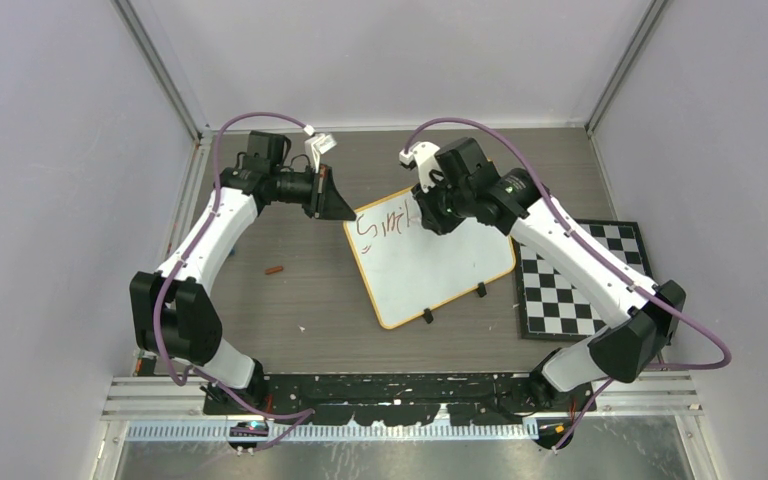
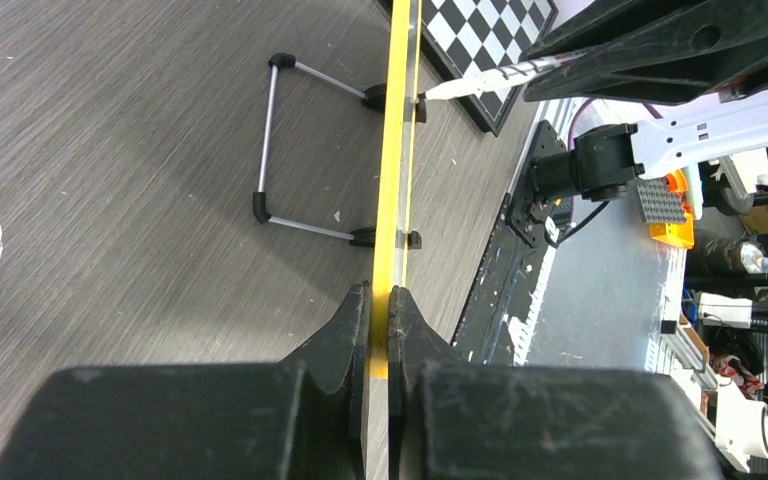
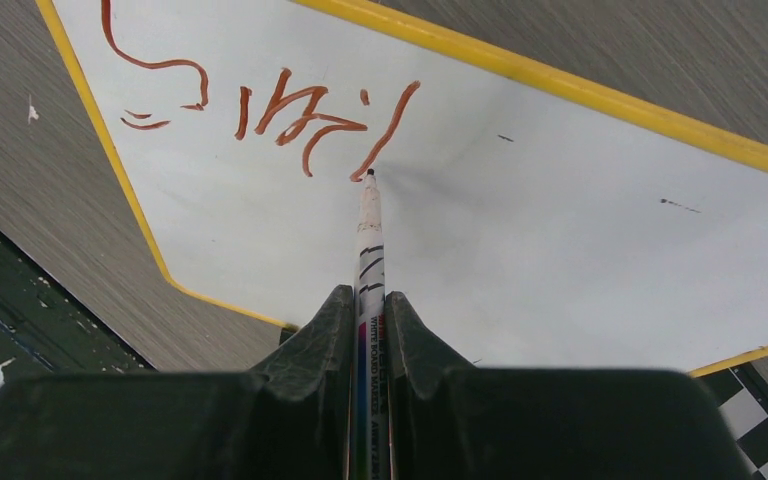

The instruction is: Write a sentence on the whiteboard

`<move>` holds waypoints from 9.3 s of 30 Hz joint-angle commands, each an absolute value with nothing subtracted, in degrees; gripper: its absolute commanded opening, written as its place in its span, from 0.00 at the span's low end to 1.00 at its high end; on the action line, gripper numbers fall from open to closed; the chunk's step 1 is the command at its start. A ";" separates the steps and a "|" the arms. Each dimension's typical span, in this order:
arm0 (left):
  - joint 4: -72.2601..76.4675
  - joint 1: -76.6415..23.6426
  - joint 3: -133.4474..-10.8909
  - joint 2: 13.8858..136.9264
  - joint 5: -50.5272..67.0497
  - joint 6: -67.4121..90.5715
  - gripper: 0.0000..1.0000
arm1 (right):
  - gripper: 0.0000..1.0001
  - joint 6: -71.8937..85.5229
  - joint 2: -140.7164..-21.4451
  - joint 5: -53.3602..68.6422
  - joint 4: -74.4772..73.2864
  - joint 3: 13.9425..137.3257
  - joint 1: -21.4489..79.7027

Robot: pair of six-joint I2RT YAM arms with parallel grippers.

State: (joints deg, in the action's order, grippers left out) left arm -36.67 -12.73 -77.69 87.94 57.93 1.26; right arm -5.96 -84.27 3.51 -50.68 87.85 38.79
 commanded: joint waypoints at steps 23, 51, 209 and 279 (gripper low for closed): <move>-37.40 -13.01 -77.43 85.46 58.69 1.40 0.00 | 0.00 -9.65 -84.73 -2.73 -48.60 90.96 37.14; -38.08 -13.10 -77.96 86.07 58.54 0.95 0.00 | 0.00 -8.39 -84.48 0.79 -48.35 88.21 38.40; -57.75 -15.64 -95.80 97.82 50.32 -16.10 0.00 | 0.00 -10.45 -83.26 7.92 -43.55 84.90 26.81; -57.57 -15.73 -95.36 97.21 50.44 -16.48 0.00 | 0.00 -9.40 -80.69 8.18 -45.98 83.58 26.82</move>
State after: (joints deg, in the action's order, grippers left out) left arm -58.00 -14.90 -95.50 98.26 52.21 -15.46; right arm -10.11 -82.48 8.23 -46.59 81.95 26.85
